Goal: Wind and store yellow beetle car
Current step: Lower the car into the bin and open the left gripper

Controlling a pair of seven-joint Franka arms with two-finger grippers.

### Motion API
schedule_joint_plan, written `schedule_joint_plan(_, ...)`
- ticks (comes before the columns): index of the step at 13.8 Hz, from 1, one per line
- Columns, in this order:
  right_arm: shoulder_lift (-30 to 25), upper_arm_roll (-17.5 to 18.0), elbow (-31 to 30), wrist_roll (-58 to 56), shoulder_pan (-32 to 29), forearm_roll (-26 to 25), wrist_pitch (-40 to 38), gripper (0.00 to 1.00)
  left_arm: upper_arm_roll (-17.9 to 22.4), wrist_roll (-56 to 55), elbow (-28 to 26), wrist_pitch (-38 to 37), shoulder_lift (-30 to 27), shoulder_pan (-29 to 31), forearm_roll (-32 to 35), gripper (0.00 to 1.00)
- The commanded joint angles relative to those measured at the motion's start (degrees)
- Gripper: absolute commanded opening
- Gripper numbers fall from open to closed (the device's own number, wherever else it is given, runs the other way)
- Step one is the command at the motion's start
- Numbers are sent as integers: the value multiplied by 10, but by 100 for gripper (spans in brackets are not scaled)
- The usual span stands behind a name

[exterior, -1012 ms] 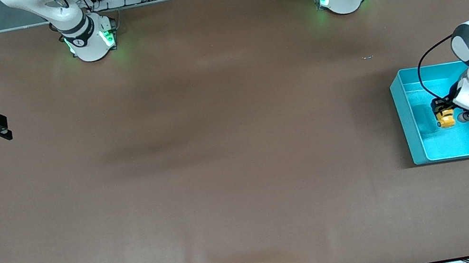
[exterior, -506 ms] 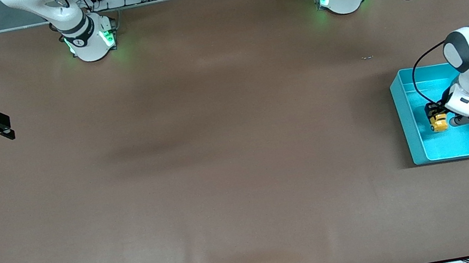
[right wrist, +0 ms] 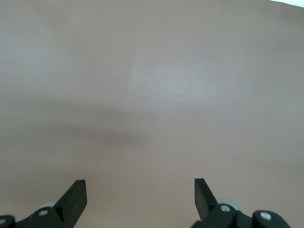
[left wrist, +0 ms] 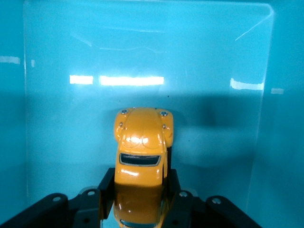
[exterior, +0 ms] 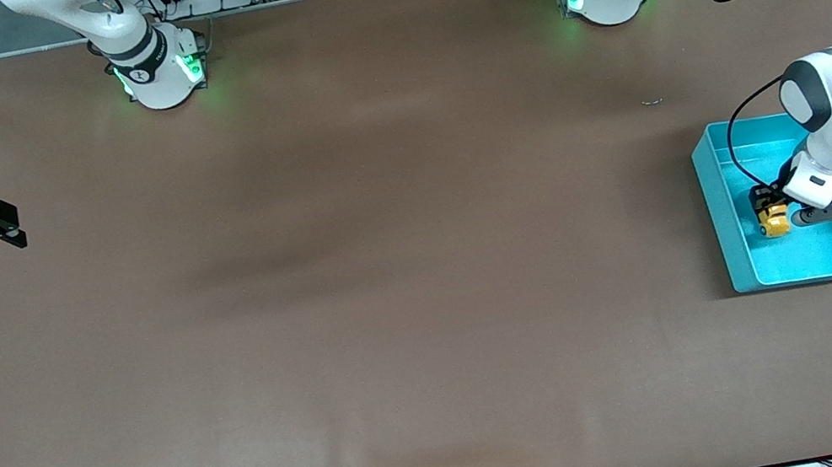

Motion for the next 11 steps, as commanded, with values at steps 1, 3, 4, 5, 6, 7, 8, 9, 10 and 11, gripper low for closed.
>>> schedule_joint_plan(1, 1, -4, 0, 8, 8, -9, 2, 100, 0, -11, -7, 13, 0, 1, 9, 0)
schedule_joint_plan(3, 1, -4, 0, 8, 8, -9, 2, 100, 1, -11, -7, 13, -1, 4, 9, 0)
schedule_joint_plan(4, 1, -4, 0, 8, 8, -9, 2, 100, 1, -11, -7, 13, -1, 4, 9, 0)
schedule_joint_plan(5, 1, -4, 0, 8, 8, -9, 2, 100, 1, -11, -7, 13, -1, 4, 9, 0)
schedule_joint_plan(6, 1, -4, 0, 8, 8, -9, 2, 100, 1, -11, -7, 13, -2, 4, 9, 0)
schedule_joint_plan(7, 1, -4, 0, 8, 9, -9, 2, 100, 2, -11, -7, 13, -2, 4, 10, 0)
schedule_joint_plan(8, 1, -4, 0, 8, 9, -9, 2, 100, 2, -11, -7, 13, -3, 4, 10, 0)
schedule_joint_plan(9, 1, -4, 0, 8, 9, -9, 2, 100, 2, -11, -7, 13, -3, 4, 10, 0)
schedule_joint_plan(10, 1, -4, 0, 8, 9, -9, 2, 100, 2, -10, -7, 13, -3, 6, 10, 0)
schedule_joint_plan(11, 1, -4, 0, 8, 9, -9, 2, 100, 2, -9, -7, 13, -3, 6, 11, 0)
